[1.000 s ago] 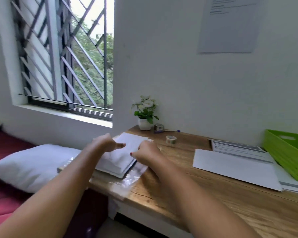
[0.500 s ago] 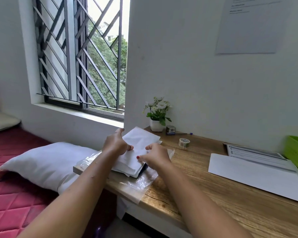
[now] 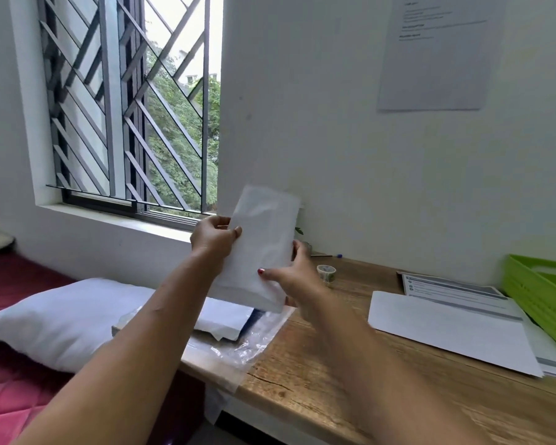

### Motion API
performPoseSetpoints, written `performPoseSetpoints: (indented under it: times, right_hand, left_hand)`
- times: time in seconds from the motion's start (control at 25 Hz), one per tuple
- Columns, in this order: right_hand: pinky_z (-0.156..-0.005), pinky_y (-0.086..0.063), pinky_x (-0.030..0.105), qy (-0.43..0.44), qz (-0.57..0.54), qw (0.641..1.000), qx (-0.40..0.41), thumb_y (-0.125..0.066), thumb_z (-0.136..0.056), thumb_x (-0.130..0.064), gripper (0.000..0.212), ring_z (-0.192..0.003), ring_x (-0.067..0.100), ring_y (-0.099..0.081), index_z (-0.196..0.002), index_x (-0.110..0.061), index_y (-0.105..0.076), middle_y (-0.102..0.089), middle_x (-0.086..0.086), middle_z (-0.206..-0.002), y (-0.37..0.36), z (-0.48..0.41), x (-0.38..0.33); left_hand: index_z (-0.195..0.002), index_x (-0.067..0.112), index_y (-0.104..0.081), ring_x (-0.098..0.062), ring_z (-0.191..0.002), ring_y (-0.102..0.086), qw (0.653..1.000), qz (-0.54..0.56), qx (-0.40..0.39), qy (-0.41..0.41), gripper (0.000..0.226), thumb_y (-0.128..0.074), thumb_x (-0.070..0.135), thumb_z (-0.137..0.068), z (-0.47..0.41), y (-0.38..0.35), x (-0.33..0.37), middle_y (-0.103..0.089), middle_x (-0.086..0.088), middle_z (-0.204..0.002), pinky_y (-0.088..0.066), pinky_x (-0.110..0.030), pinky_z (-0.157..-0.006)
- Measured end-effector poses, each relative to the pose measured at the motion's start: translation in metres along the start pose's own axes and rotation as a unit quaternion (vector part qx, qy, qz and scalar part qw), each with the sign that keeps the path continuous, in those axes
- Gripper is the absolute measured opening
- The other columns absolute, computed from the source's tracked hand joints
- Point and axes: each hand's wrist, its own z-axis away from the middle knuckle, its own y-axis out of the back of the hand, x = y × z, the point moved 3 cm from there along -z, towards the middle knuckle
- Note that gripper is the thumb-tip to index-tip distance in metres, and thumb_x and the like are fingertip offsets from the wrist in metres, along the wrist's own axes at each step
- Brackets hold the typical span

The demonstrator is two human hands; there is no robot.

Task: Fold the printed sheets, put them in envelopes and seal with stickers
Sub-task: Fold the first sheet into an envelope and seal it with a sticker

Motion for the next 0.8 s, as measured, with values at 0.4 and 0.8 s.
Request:
performPoseSetpoints:
  times: [0.4, 0.8]
  right_hand:
    - [-0.067, -0.061, 0.036, 0.018, -0.044, 0.998, 0.042, -0.065, -0.077, 0.016, 0.079, -0.104, 0.031, -0.063, -0.137, -0.026, -0.036, -0.054, 0.015, -0.123, 0.161, 0.023, -0.015]
    - [-0.069, -0.054, 0.028, -0.009, 0.075, 0.997, 0.032, -0.07, -0.07, 0.014, 0.086, -0.11, 0.023, -0.057, -0.13, -0.037, -0.036, -0.054, 0.002, -0.123, 0.23, 0.026, 0.033]
  left_hand:
    - [-0.092, 0.041, -0.062, -0.026, -0.099, -0.063, 0.978, 0.034, -0.175, -0.109, 0.037, -0.07, 0.009, -0.074, 0.061, -0.147, 0.025, -0.062, -0.006, -0.116, -0.055, -0.043, -0.088]
    - [-0.141, 0.031, -0.039, -0.023, -0.127, -0.04, 0.852, -0.178, -0.482, -0.103, 0.086, -0.079, 0.007, -0.069, 0.107, -0.202, -0.027, -0.035, 0.0, -0.138, -0.039, -0.036, -0.108]
